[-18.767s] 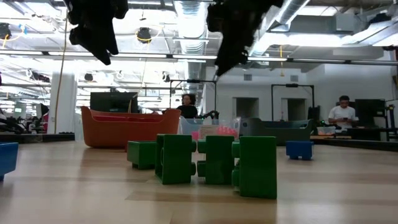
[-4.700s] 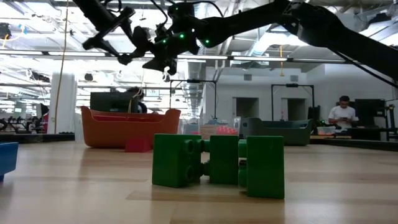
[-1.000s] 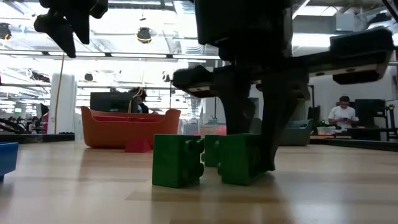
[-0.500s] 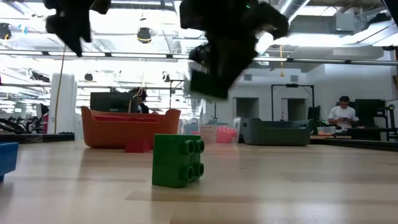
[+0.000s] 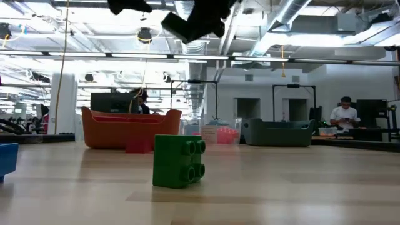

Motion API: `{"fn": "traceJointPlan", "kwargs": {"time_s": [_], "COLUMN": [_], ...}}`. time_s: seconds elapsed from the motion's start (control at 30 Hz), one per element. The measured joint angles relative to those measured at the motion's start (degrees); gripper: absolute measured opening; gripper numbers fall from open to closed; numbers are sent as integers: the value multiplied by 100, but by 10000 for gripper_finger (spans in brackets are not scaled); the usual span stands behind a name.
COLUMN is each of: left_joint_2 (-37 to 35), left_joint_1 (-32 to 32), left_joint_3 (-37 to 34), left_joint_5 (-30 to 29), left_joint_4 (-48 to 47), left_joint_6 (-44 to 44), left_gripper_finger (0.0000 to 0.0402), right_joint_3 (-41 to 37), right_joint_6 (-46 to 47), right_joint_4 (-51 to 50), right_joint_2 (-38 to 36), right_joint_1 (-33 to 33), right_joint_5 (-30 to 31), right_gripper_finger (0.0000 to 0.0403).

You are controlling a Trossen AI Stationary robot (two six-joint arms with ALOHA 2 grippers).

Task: Sort blocks
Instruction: Put the green game piece into the left transparent bin

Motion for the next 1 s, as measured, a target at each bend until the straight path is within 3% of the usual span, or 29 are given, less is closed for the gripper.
{"fn": "traceJointPlan", "kwargs": {"time_s": [0.23,0.67,0.8,1.0], "left_joint_2": [78,531,515,508], "left_joint_1": [18,46,46,46], "left_joint_3": [0,4,4,4], "left_joint_5": [-596,-492,-496,-500], "left_joint_4": [325,662,671,677], "left_joint_6": [692,825,825,842], "left_gripper_finger": [286,282,248,161], "right_joint_3": [0,-4,-4,-4], "right_joint_6": [62,131,127,58], "right_joint_4": [451,993,923,934], "right_joint_2": [-98,-56,-56,-54], "right_joint_1": [115,170,170,170], "right_joint_5": [10,127,130,130], "right_gripper_finger": [91,91,91,92]}}
